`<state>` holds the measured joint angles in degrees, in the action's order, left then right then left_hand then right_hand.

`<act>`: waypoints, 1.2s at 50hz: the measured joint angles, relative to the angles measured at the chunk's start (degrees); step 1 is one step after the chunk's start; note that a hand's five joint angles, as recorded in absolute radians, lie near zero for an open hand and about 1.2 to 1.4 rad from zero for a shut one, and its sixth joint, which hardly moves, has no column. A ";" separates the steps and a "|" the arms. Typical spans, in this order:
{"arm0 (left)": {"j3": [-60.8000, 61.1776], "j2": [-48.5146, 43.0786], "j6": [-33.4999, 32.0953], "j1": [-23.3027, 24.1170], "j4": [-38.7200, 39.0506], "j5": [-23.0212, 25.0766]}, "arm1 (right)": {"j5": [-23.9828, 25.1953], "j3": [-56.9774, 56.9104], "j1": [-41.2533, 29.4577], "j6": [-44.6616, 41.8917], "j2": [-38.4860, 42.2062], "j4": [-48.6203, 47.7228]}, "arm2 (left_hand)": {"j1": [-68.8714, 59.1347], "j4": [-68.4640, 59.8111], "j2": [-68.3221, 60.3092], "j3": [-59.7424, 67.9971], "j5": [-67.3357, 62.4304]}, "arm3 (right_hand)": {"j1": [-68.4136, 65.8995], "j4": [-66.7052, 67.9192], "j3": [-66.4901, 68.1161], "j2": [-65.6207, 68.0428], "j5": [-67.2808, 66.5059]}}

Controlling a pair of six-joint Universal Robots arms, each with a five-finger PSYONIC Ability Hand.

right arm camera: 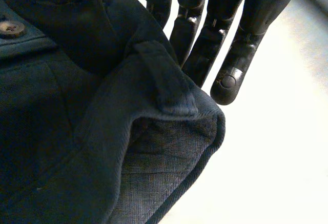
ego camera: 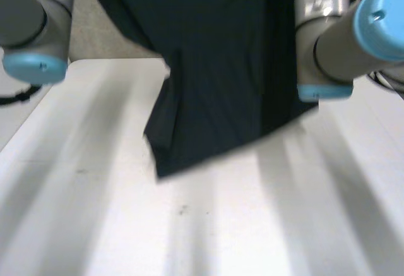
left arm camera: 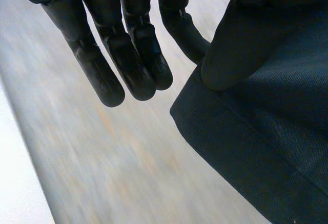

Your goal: Fold the shorts.

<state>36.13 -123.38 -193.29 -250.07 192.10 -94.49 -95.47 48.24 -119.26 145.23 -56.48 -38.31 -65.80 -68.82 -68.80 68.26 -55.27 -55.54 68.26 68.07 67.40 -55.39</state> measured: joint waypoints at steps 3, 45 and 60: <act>-0.45 2.84 0.18 1.02 3.98 -1.02 | -0.33 -1.75 -0.04 -0.02 -1.13 -1.60 | 0.00 0.00 0.00 0.00 0.00 | 0.00 0.00 0.00 0.00 0.00; 69.01 21.54 -16.31 0.65 -2.87 -0.91 | 6.51 29.54 -0.28 -2.99 -2.66 48.28 | 0.00 0.00 0.00 0.00 0.00 | 0.00 0.00 0.68 0.00 -0.21; 80.26 42.19 -21.84 4.17 -24.78 -0.41 | 7.62 45.07 -0.37 -4.93 -20.72 61.41 | 0.00 -0.01 0.00 0.00 0.00 | 0.00 0.00 0.68 0.00 -0.23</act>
<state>116.39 -81.19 -215.14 -245.90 167.31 -94.90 -87.85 93.31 -119.63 140.31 -77.20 23.09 -65.80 -68.83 -68.80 68.26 -55.27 -55.54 68.27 68.75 67.40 -55.62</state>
